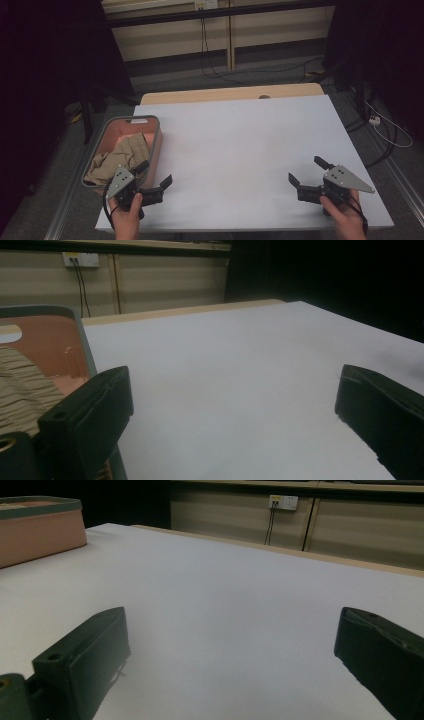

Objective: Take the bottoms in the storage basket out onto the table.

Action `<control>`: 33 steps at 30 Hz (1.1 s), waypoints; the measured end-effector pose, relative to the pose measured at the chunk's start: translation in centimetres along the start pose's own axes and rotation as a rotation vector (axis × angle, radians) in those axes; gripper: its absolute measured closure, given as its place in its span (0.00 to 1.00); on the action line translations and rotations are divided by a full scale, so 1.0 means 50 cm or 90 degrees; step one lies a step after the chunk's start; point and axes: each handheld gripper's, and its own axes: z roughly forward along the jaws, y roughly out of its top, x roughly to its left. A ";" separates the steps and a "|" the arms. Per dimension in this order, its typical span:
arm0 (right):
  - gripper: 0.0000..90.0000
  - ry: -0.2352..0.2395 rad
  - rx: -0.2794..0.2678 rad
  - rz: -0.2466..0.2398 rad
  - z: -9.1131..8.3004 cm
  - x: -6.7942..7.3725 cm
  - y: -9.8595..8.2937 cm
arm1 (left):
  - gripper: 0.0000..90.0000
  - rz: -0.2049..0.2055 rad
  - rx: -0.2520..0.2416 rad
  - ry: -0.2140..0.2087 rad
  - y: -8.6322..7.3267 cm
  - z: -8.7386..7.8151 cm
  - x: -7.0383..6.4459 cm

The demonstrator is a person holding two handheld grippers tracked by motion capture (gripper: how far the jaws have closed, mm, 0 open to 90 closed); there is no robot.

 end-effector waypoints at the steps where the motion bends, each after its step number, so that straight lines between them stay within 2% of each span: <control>1: 0.01 -0.001 0.000 0.002 0.000 0.000 0.000 | 0.03 -0.005 -0.002 0.001 0.000 -0.002 0.001; 15: 0.01 0.010 0.000 -0.001 0.000 -0.001 0.000 | 0.03 -0.009 -0.005 0.000 0.014 -0.006 -0.006; 20: 0.01 0.008 -0.003 -0.002 -0.003 -0.004 -0.001 | 0.03 -0.012 -0.011 0.000 0.033 -0.010 -0.012; 24: 0.01 0.009 -0.006 0.002 -0.006 -0.004 -0.002 | 0.03 0.003 -0.017 -0.002 0.054 -0.014 -0.013; 27: 0.01 0.012 -0.009 0.000 -0.007 -0.004 -0.001 | 0.02 0.007 -0.023 0.005 0.065 -0.016 -0.010; 33: 0.01 0.021 -0.002 -0.003 -0.002 0.000 -0.003 | 0.02 0.002 -0.029 -0.006 0.090 -0.013 0.006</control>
